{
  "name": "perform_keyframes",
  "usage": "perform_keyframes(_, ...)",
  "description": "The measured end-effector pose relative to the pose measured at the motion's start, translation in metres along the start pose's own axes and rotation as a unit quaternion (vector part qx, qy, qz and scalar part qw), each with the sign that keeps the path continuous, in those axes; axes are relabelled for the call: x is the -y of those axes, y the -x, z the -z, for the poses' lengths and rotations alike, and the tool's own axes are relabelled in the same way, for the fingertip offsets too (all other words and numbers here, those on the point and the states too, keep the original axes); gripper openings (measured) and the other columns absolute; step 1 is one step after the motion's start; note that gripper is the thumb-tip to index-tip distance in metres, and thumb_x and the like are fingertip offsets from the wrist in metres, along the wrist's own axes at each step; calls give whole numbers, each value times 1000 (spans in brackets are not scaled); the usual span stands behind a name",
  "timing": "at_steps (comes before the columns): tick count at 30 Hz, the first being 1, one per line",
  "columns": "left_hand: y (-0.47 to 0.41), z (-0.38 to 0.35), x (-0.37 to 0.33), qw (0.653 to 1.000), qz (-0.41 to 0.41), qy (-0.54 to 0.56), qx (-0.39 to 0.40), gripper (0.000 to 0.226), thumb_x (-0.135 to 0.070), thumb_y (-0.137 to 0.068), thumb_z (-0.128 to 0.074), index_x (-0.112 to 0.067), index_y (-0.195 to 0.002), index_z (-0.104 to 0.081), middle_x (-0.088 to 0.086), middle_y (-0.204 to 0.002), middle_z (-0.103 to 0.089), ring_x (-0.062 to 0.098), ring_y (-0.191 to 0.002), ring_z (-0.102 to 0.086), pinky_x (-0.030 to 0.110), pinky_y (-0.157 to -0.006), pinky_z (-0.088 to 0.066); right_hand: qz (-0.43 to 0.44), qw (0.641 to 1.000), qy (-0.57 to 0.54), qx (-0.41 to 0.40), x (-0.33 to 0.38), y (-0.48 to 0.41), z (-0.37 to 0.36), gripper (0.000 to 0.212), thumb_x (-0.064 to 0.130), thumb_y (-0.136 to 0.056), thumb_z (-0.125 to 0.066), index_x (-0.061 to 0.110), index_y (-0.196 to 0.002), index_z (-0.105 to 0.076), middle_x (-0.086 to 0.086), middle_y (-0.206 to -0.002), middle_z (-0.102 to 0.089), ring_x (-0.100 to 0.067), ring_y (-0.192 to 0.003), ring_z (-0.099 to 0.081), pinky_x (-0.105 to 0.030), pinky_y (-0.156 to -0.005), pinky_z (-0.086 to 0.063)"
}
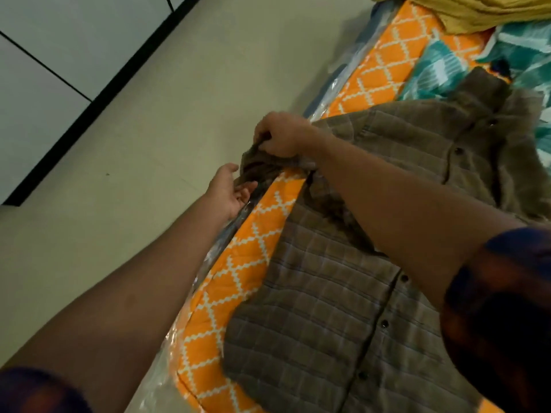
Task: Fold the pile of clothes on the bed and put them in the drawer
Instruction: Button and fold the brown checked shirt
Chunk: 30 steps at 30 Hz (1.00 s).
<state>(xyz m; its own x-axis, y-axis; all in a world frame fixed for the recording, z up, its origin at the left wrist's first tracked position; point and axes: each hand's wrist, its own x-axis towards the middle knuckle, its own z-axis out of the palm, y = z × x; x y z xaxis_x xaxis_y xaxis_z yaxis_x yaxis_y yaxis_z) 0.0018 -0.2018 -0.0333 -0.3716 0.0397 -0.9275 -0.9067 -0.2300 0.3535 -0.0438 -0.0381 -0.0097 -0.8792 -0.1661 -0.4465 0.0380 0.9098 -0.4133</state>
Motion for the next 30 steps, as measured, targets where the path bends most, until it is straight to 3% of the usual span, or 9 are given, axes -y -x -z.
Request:
perform_keyframes(6, -22, -10, -17, 985, 7, 166, 54, 56, -50, -92, -60, -1, -113, -45, 18, -114, -60, 32, -103, -66, 38, -90, -57, 78, 906, -416, -26, -27, 18, 3, 13, 3, -92, -55, 13, -91, -63, 2, -80, -61, -3, -73, -58, -20, -72, -47)
perform_keyframes(9, -25, -25, -37, 974, -4, 174, 143, 52, -43, -89, -60, -2, -121, -58, 17, -115, -66, 34, -107, -66, 43, -91, -55, 89, 913, -398, 17, -28, 25, 7, 31, -16, -91, -48, 11, -86, -62, 2, -78, -60, 4, -67, -57, -15, -69, -46)
perform_keyframes(12, -16, -46, -58, 983, -73, 109, 126, 27, -20, -86, -54, -4, -105, -66, 16, -101, -68, 34, -94, -67, 42, -83, -58, 75, 942, -326, 19, -35, 32, 11, 30, -10, -79, -48, 15, -80, -64, 3, -73, -60, -2, -65, -54, -23, -67, -44)
perform_keyframes(15, 11, -66, -70, 975, -139, 61, 159, 24, -1, -73, -47, 0, -77, -71, 21, -93, -68, 37, -87, -69, 47, -84, -59, 11, 964, -256, -75, -51, 54, 14, 28, -4, -76, -47, 18, -77, -65, -1, -79, -64, -14, -79, -59, -31, -74, -45)
perform_keyframes(20, 59, -128, -47, 936, -294, -85, 173, 40, 10, -79, -47, -4, -113, -64, 17, -99, -66, 30, -86, -68, 41, -78, -60, -108, 909, -299, -269, -93, 115, 6, 20, 9, -82, -61, 26, -84, -71, 9, -84, -71, -11, -86, -66, -30, -79, -51)
perform_keyframes(22, 88, -157, -11, 841, -459, -255, 128, 43, 5, -76, -52, -5, -116, -65, 16, -103, -68, 28, -93, -67, 35, -80, -55, -144, 871, -346, -318, -117, 151, 3, 21, 9, -82, -64, 28, -84, -71, 14, -82, -69, -5, -81, -64, -28, -80, -51)
perform_keyframes(25, 114, -184, 55, 548, -675, -453, 197, 40, -9, -79, -47, 2, -110, -69, 24, -108, -68, 41, -100, -64, 41, -85, -51, -217, 780, -458, -368, -155, 214, -2, 22, 2, -88, -65, 23, -84, -70, 7, -77, -68, -4, -68, -59, -24, -64, -47)
perform_keyframes(27, 113, -191, 96, 394, -689, -557, 246, 40, -18, -80, -50, -8, -112, -72, 19, -114, -67, 42, -103, -61, 45, -87, -50, -263, 666, -566, -408, -179, 261, -9, 23, 1, -91, -60, 22, -86, -68, 2, -76, -68, -10, -65, -59, -25, -57, -45)
perform_keyframes(30, 97, -179, 153, 226, -555, -763, 243, 44, -27, -86, -52, -24, -129, -65, 11, -141, -53, 38, -131, -45, 50, -107, -39, -334, 543, -630, -444, -218, 337, -29, 29, -2, -95, -48, 22, -93, -65, 1, -88, -71, -10, -67, -62, -23, -56, -47)
